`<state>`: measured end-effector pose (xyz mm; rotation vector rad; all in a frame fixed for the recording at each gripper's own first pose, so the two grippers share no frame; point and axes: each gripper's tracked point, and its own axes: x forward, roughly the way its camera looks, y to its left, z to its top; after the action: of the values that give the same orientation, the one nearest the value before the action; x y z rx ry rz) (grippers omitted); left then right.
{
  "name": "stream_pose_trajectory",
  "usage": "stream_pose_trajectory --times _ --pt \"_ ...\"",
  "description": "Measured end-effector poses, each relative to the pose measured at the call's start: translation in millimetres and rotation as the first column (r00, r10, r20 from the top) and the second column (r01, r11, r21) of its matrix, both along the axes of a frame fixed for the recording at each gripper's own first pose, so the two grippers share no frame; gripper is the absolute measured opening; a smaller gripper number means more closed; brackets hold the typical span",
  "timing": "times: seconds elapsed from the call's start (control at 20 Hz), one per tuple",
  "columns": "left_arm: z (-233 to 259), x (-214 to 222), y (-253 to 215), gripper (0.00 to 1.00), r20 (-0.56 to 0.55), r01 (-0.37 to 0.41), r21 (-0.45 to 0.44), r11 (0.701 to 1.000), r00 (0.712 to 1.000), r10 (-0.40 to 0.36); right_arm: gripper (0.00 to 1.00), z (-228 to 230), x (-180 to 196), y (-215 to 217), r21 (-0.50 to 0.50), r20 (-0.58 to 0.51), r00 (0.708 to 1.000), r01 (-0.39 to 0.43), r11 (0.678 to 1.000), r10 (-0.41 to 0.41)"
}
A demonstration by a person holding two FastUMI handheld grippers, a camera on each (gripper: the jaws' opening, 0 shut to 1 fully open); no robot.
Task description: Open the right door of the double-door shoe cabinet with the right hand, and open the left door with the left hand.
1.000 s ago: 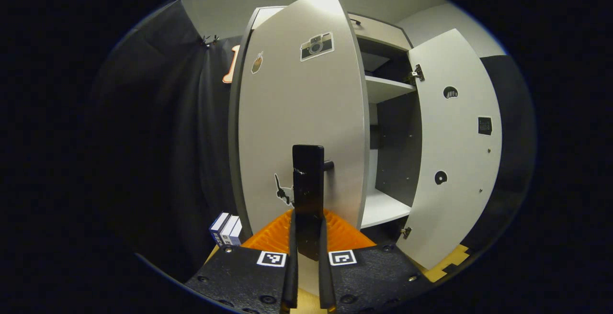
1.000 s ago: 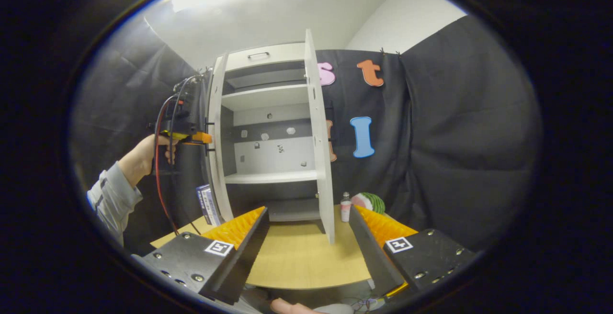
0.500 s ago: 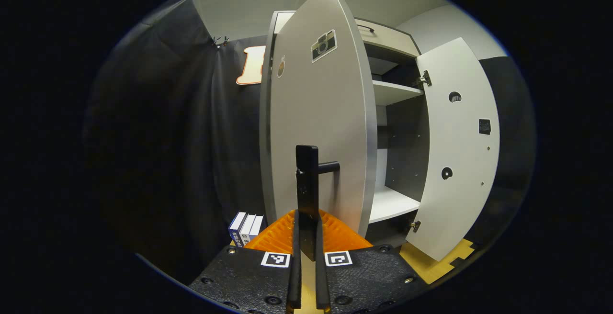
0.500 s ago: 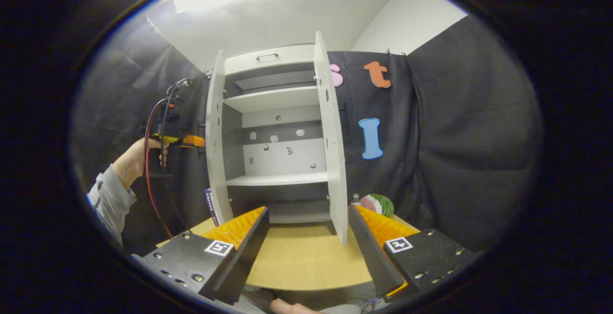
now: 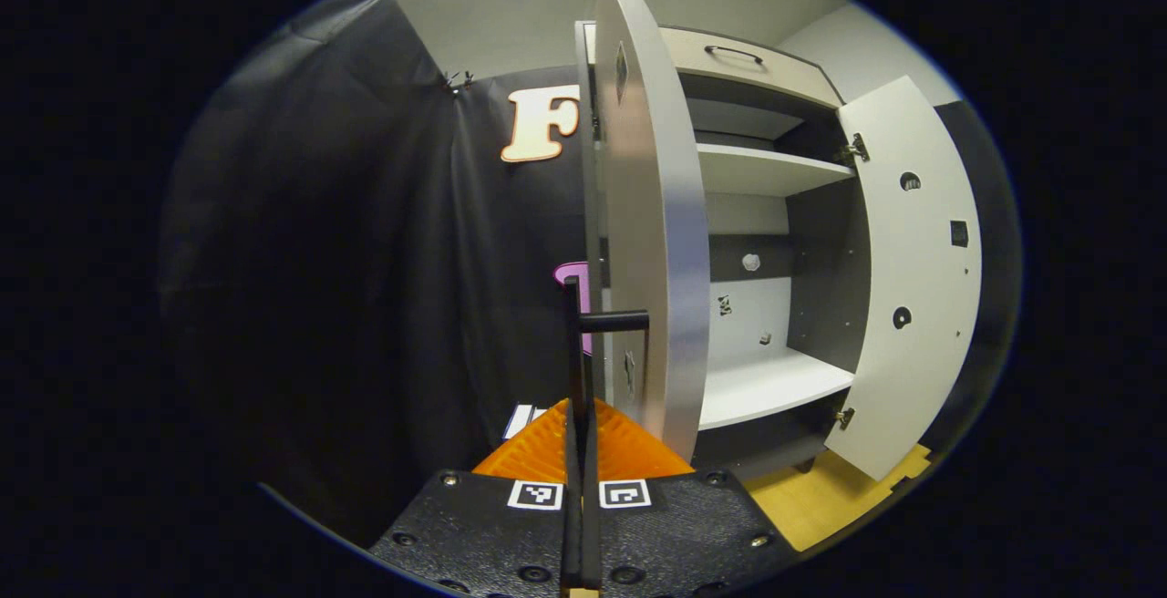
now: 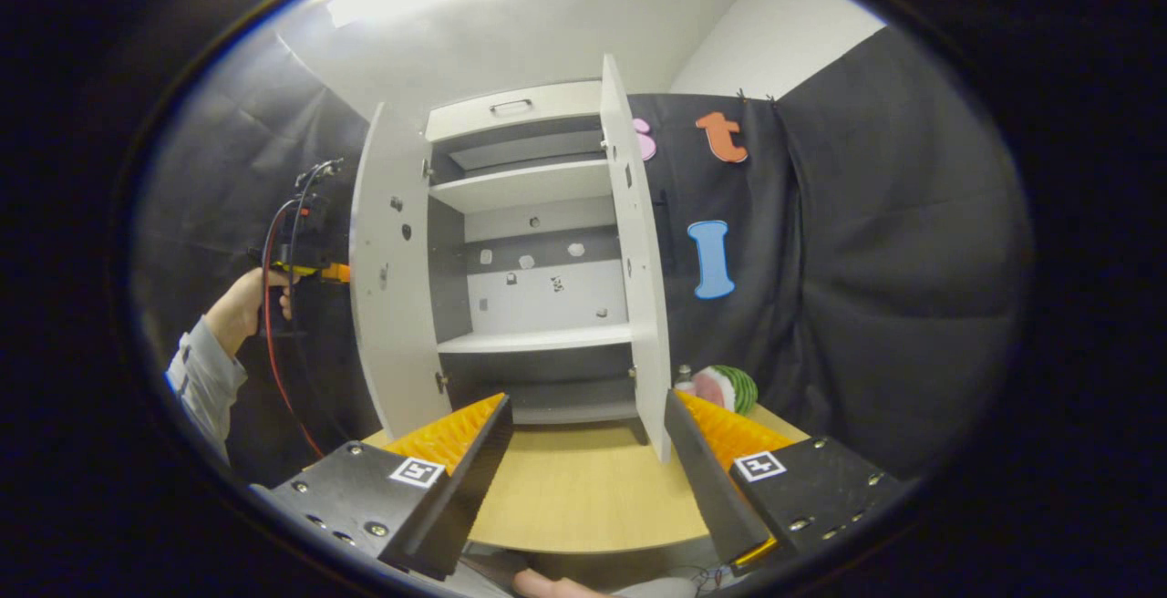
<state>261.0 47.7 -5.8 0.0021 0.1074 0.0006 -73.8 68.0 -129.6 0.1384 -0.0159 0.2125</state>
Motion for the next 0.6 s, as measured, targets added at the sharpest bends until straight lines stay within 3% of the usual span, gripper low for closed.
stream_pose_trajectory --times 0.1,0.3,0.45,0.6 --pt "-1.3 2.6 -12.6 0.0 0.015 0.053 -0.046 0.998 0.999 -0.052 1.0 -2.7 1.5 0.3 0.0 -0.003 1.0 -0.001 1.0 0.001" --pt "-2.3 -5.2 -6.8 0.02 0.03 0.096 0.028 0.995 0.995 -0.097 1.0 -5.0 2.9 3.8 -0.02 -0.001 1.0 -0.005 1.0 0.005" --pt "2.7 -17.0 -5.4 0.12 0.049 0.067 0.041 0.997 0.996 -0.069 1.0 -2.8 -0.6 7.1 -0.025 0.007 1.0 -0.007 1.0 0.007" --pt "10.1 -35.0 -5.7 0.75 0.086 0.028 0.048 0.998 0.996 -0.032 1.0 -1.7 -0.3 9.1 -0.017 0.008 1.0 -0.007 1.0 0.007"
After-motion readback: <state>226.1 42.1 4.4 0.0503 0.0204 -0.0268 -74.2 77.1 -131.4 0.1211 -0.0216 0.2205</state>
